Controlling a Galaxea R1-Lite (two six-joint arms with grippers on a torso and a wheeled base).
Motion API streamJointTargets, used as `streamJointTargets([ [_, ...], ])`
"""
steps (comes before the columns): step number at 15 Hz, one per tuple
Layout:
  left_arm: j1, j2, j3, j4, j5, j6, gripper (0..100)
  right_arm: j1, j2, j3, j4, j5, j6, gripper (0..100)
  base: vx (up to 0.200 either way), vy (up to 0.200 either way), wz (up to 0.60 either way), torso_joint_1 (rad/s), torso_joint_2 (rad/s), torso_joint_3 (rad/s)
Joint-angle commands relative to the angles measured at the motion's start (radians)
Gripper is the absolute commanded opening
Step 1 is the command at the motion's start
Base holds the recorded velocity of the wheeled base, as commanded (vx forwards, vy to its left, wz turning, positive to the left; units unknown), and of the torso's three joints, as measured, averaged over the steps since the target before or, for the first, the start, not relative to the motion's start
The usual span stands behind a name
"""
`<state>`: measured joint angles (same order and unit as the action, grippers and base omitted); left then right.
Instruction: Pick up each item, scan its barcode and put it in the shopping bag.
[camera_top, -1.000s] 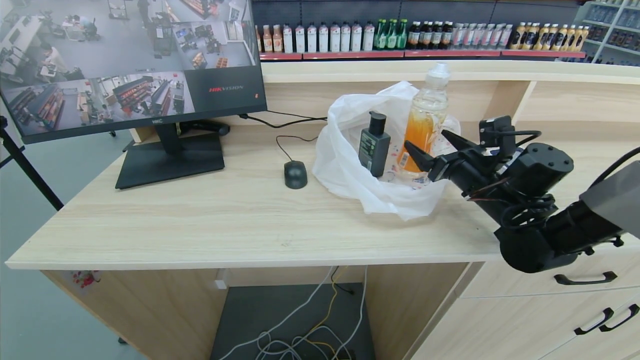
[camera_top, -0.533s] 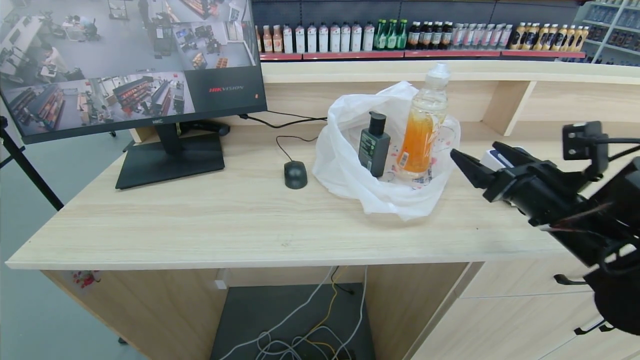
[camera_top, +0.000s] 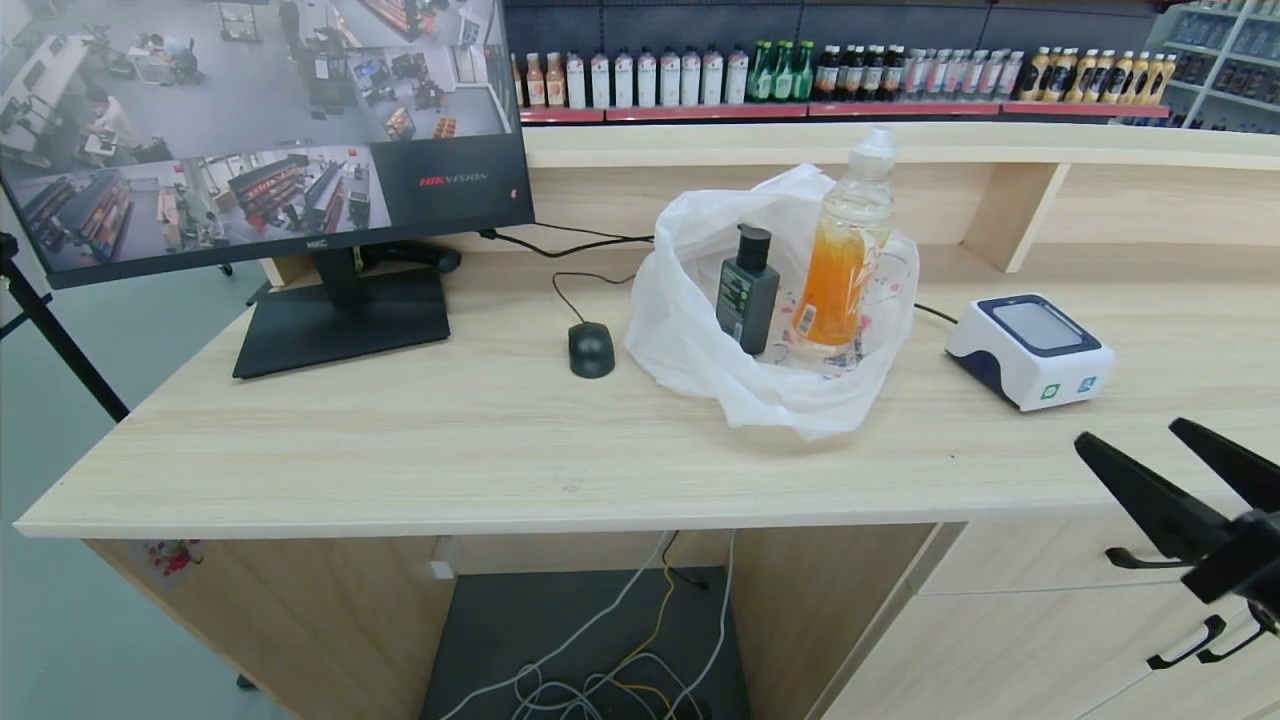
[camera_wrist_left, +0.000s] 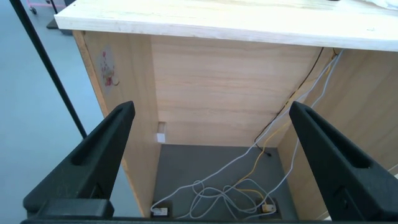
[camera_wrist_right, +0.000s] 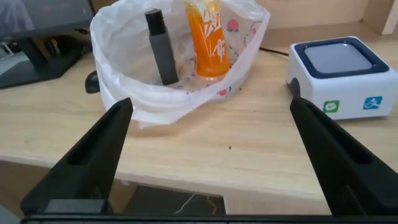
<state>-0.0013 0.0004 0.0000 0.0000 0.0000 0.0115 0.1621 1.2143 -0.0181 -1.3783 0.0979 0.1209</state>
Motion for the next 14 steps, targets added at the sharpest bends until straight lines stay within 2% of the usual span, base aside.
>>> streamJointTargets([
  [1,0.000,0.000,0.000,0.000,0.000,0.001,100,0.000,-0.371,0.018,0.311,-0.020,-0.029,100,0.000,0.000,0.00,0.000,0.00,0.000],
  [4,0.000,0.000,0.000,0.000,0.000,-0.001,100,-0.006,-0.708,-0.008,0.780,-0.060,-0.081,100,0.000,0.000,0.00,0.000,0.00,0.000],
  [6,0.000,0.000,0.000,0.000,0.000,-0.001,100,-0.006,-0.845,0.004,0.970,-0.061,-0.113,100,0.000,0.000,0.00,0.000,0.00,0.000],
  [11,0.000,0.000,0.000,0.000,0.000,-0.004,100,-0.018,-0.932,0.018,1.173,-0.067,-0.179,100,0.000,0.000,0.00,0.000,0.00,0.000],
  [13,0.000,0.000,0.000,0.000,0.000,-0.001,100,-0.035,-1.047,0.013,1.335,-0.078,-0.199,100,0.000,0.000,0.00,0.000,0.00,0.000],
  [14,0.000,0.000,0.000,0.000,0.000,-0.002,100,-0.044,-1.055,0.006,1.351,-0.087,-0.199,100,0.000,0.000,0.00,0.000,0.00,0.000],
])
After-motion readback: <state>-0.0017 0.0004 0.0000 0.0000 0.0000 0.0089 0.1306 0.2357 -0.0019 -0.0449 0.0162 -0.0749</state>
